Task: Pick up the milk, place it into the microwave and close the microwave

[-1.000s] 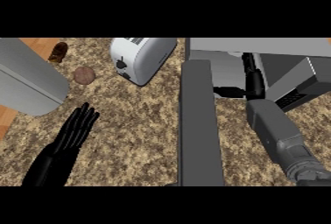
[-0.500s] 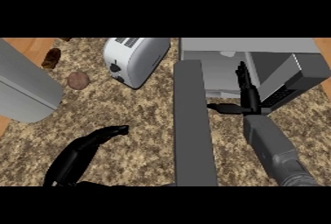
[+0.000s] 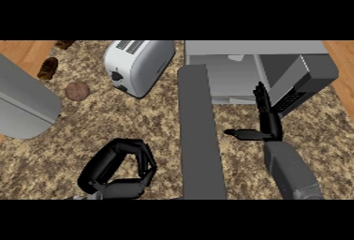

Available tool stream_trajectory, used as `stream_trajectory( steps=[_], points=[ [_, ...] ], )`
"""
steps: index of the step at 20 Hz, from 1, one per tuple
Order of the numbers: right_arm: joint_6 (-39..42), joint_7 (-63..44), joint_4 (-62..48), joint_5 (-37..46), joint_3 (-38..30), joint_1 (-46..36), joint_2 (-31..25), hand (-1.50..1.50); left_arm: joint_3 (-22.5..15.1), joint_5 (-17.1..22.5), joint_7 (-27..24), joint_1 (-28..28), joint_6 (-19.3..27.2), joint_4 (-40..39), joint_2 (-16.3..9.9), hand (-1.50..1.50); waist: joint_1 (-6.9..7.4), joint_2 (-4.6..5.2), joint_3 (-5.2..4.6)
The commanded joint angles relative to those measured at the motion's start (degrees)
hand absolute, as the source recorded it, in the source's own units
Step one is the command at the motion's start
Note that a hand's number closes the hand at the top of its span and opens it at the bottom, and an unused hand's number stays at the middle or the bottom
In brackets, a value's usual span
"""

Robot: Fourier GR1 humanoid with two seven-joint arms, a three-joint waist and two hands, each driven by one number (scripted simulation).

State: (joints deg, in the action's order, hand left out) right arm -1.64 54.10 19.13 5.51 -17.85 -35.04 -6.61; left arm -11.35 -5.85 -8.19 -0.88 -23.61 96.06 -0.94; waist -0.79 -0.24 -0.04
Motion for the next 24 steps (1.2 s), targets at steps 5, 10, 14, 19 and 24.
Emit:
stream_trajectory(
  steps=[5, 10, 14, 19, 24],
  points=[
    [3.47, -1.29, 15.17, 0.15, 4.73, 14.01, 0.9, -1.5, -5.0, -6.88, -0.5, 5.67, -0.95, -9.75, -0.03, 1.5, -1.91, -0.56, -0.15],
    [5.15, -4.9, 30.54, -0.55, 7.99, 23.93, 1.77, -1.5, -9.33, -10.0, -6.14, 7.25, 0.81, -19.49, 0.92, 1.5, -1.99, -0.39, -0.18],
    [10.95, -8.41, 42.8, -3.57, 8.02, 31.58, -2.27, -1.5, -16.26, -4.98, -6.2, 10.59, 5.8, -24.59, 0.93, 1.5, -2.72, -0.17, -0.18],
    [10.24, -15.25, 56.74, -5.73, 8.65, 39.58, -1.32, -1.5, -29.96, -5.22, -9.47, 11.36, 15.06, -29.85, 0.93, 1.5, -2.82, 0.0, -0.19],
    [14.6, -20.62, 67.7, -10.3, 8.35, 42.5, -3.31, -1.5, -39.05, 3.45, -4.97, 19.43, 29.42, -31.74, 0.93, 1.5, -3.94, 0.29, -0.22]
  ],
)
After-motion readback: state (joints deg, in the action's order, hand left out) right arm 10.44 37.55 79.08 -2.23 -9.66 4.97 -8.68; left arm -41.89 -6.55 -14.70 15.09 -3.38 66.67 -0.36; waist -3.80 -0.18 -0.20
